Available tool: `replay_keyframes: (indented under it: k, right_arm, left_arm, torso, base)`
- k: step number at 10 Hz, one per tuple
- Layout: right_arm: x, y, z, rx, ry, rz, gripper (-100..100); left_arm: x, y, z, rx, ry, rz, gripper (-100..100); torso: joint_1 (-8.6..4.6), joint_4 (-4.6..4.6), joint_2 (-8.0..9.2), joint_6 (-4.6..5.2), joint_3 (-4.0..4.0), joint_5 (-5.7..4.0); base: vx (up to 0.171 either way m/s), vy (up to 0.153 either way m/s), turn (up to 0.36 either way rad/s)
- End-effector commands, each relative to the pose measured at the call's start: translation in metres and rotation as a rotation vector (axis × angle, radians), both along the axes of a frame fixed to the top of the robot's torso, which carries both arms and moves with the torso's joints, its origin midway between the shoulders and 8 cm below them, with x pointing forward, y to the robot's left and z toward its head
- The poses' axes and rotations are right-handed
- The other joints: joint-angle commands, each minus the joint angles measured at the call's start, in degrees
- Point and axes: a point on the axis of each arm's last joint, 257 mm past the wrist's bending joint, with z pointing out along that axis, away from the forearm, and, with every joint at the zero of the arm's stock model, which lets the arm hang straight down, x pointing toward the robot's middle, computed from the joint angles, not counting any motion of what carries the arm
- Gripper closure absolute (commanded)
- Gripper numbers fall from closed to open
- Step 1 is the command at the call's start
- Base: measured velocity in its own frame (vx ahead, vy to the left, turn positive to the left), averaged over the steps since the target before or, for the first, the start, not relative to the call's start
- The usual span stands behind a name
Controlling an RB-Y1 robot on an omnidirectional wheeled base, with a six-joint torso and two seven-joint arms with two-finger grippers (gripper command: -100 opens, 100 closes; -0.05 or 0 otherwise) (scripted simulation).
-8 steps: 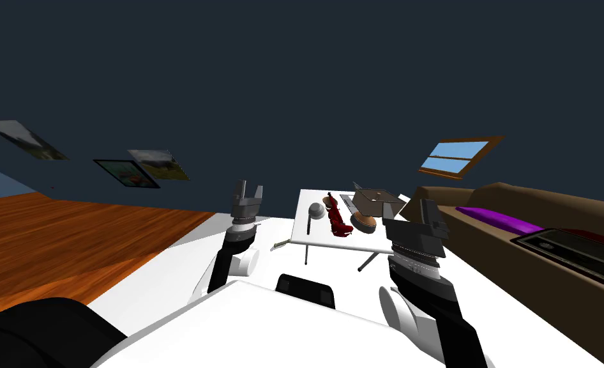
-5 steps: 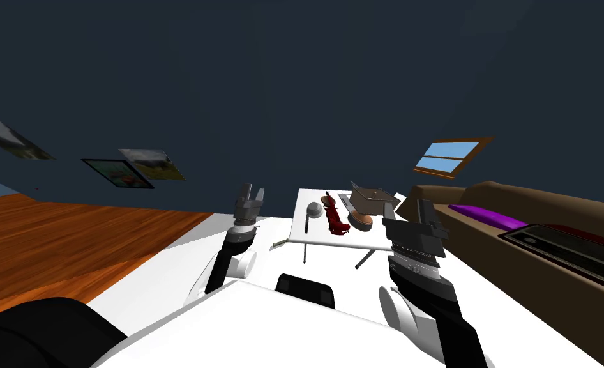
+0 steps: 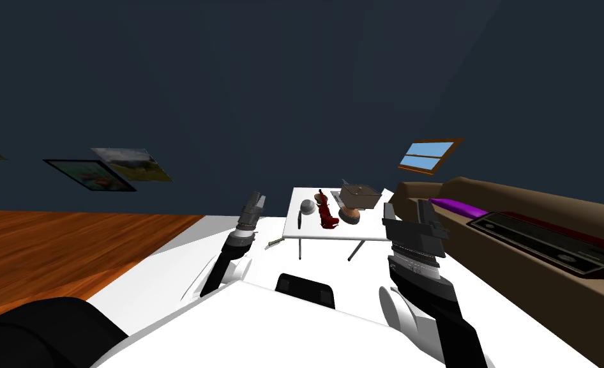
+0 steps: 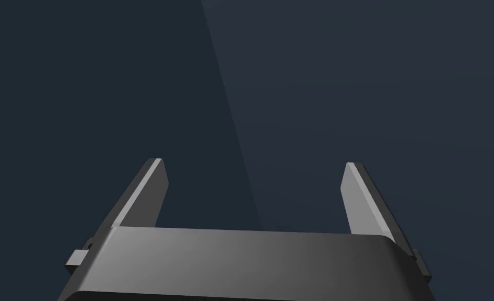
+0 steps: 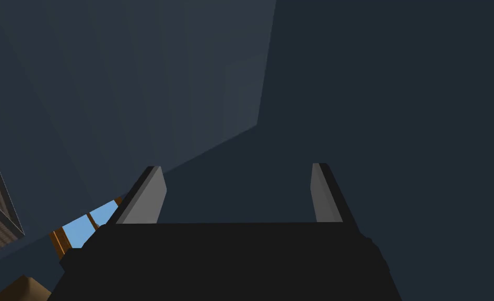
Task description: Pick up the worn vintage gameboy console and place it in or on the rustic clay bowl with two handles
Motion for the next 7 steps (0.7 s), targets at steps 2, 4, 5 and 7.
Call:
replay_keyframes:
  k: [2, 4, 5, 7]
  right_arm:
    - [0.000, 0.000, 0.000, 0.000, 0.000, 0.000, 0]
    - [0.000, 0.000, 0.000, 0.000, 0.000, 0.000, 0]
    - [0.000, 0.000, 0.000, 0.000, 0.000, 0.000, 0]
    - [0.000, 0.000, 0.000, 0.000, 0.000, 0.000, 0]
  left_arm:
    - [0.005, 0.008, -0.032, 0.072, 0.073, 0.050, -100]
    - [0.008, 0.018, -0.059, 0.130, 0.133, 0.095, -100]
    - [0.009, 0.024, -0.073, 0.162, 0.166, 0.119, -100]
    - [0.010, 0.038, -0.102, 0.229, 0.234, 0.171, -100]
  torso:
    - [0.03, 0.00, 0.00, 0.01, 0.00, 0.01]
    - [0.00, -0.03, -0.14, 0.01, -0.08, 0.00]
    - [-0.08, -0.02, -0.08, 0.00, -0.05, -0.01]
    - [-0.08, -0.02, -0.11, 0.00, -0.06, -0.02]
  base:
    - [-0.053, -0.083, -0.125]
    - [-0.034, -0.103, -0.138]
    - [-0.055, -0.107, -0.113]
    - [-0.024, -0.120, -0.132]
